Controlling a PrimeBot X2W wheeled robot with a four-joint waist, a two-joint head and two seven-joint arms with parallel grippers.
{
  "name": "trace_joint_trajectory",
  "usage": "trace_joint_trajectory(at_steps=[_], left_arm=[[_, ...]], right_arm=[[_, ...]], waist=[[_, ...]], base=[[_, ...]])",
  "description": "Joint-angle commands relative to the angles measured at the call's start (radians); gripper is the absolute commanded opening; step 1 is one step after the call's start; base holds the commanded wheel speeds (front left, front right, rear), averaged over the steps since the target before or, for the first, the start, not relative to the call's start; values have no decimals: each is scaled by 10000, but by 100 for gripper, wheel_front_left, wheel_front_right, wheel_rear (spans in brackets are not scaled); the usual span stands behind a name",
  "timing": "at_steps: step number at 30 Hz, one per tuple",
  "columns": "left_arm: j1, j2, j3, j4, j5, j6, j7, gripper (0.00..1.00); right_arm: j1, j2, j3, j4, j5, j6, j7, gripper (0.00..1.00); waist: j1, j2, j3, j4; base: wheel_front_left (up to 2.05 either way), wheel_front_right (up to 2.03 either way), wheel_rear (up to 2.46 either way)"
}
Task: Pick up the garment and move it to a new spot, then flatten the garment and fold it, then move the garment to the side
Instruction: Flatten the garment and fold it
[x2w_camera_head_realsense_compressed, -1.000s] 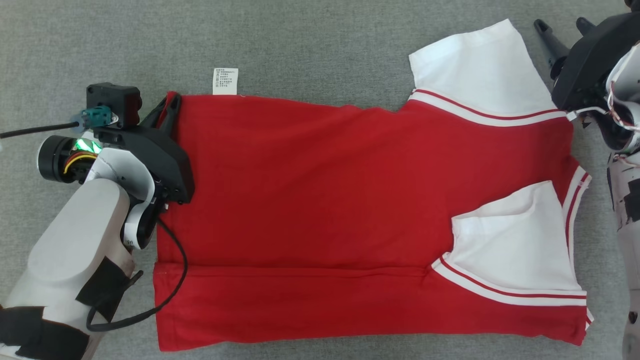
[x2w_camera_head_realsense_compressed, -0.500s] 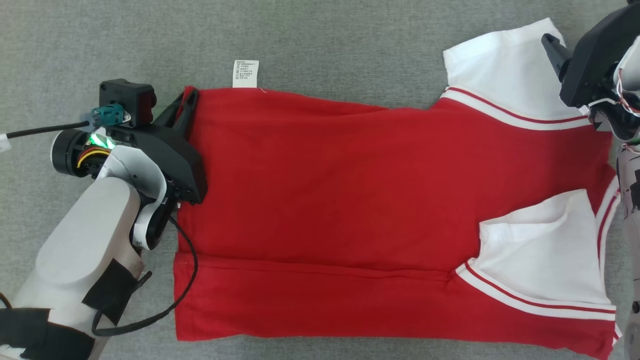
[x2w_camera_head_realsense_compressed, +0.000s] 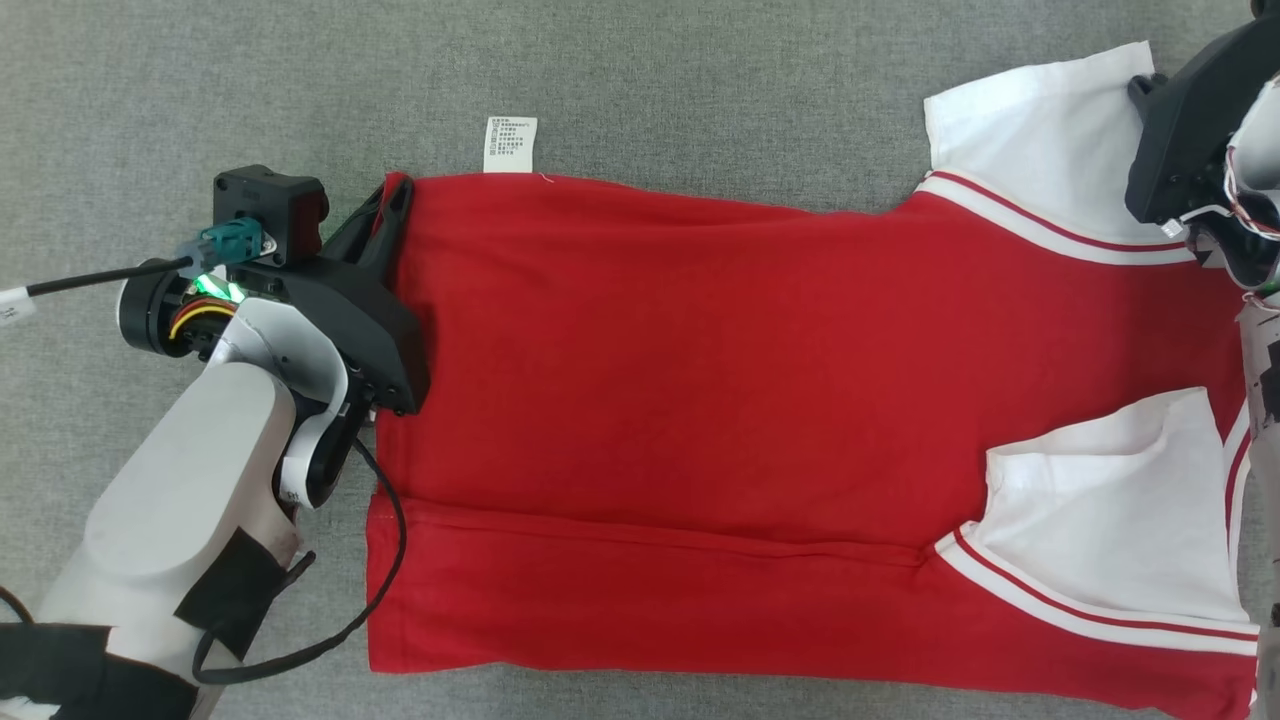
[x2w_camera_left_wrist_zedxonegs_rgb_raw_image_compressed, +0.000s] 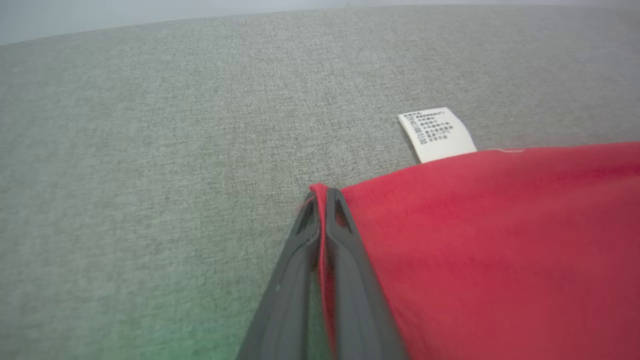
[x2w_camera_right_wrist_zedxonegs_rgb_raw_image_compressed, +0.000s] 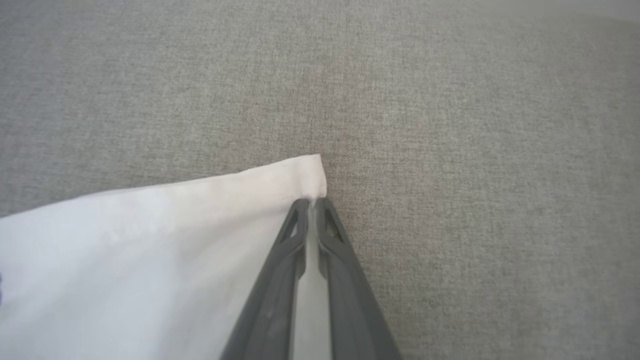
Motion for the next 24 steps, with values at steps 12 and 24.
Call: trace_joint_trajectory(at_steps=[12, 24], left_arm=[[317, -7, 39, 241, 217, 71, -1164, 0], [1114, -135, 46, -39, 266, 202, -2551, 0]], right_arm=[[231, -81, 405, -122, 433, -29, -1409, 0], [1721, -668, 1229, -1548, 1867, -29, -2502, 0]], waist=[[0, 1, -295, -255], [0, 1, -1212, -442]], base=[[0, 0, 0], [0, 0, 0]])
